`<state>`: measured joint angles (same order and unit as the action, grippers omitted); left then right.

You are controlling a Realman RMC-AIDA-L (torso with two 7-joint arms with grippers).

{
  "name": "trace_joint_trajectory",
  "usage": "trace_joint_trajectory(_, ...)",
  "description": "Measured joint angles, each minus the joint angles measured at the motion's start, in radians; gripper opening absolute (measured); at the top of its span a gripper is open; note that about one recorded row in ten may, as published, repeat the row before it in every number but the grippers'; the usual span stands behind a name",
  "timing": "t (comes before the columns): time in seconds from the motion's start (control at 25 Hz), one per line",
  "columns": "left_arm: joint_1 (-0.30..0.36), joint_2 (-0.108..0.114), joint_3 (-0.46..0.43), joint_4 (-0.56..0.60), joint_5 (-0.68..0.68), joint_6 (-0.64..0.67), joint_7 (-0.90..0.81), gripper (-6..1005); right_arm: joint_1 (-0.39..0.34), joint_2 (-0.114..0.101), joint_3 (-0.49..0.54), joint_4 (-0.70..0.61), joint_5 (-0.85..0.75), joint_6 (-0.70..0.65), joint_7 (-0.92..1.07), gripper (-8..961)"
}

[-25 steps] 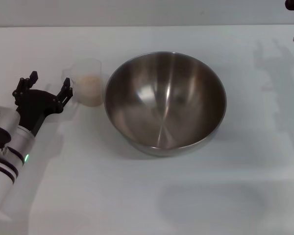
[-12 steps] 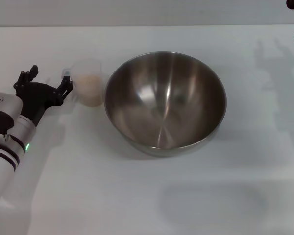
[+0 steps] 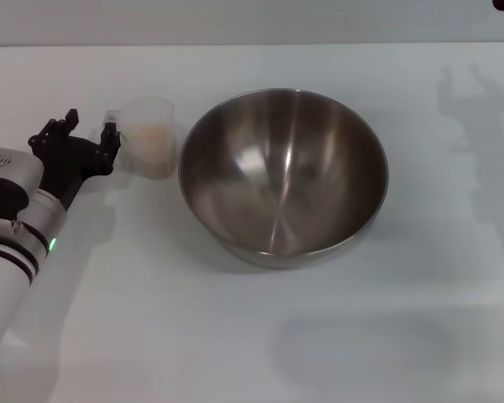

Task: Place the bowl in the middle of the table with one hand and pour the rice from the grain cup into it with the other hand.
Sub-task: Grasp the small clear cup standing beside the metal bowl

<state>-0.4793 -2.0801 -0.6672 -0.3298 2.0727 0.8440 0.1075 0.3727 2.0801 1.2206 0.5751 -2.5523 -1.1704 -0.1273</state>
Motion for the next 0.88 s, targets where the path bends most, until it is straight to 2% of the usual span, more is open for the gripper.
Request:
trace_joint_trajectory(0.04,-0.002,0.000,0.000,0.000,0.000,0.000,0.000,690,0.000,0.000,0.001,0.000,0.000,0.000,0.000,436)
trace_joint_trajectory(0.24,-0.007,0.000,0.000,-0.001,0.000,-0.001,0.000,466,0.000,0.000,0.001,0.001,-0.001,0.000,0.000,435)
trace_joint_trajectory(0.56,-0.018,0.000,0.007,-0.004,0.000,-0.001,-0.007,228,0.000,0.000,0.000,0.000,-0.005,0.000,-0.001,435)
trace_joint_trajectory(0.76,-0.024,0.000,0.008,-0.001,0.004,-0.001,-0.040,22,-0.005,0.000,0.000,0.000,-0.005,0.000,-0.002,435)
trace_joint_trajectory(0.88,-0.022,0.000,0.008,-0.002,0.004,0.004,-0.042,21,-0.006,0.000,0.000,0.000,-0.005,0.000,-0.001,435)
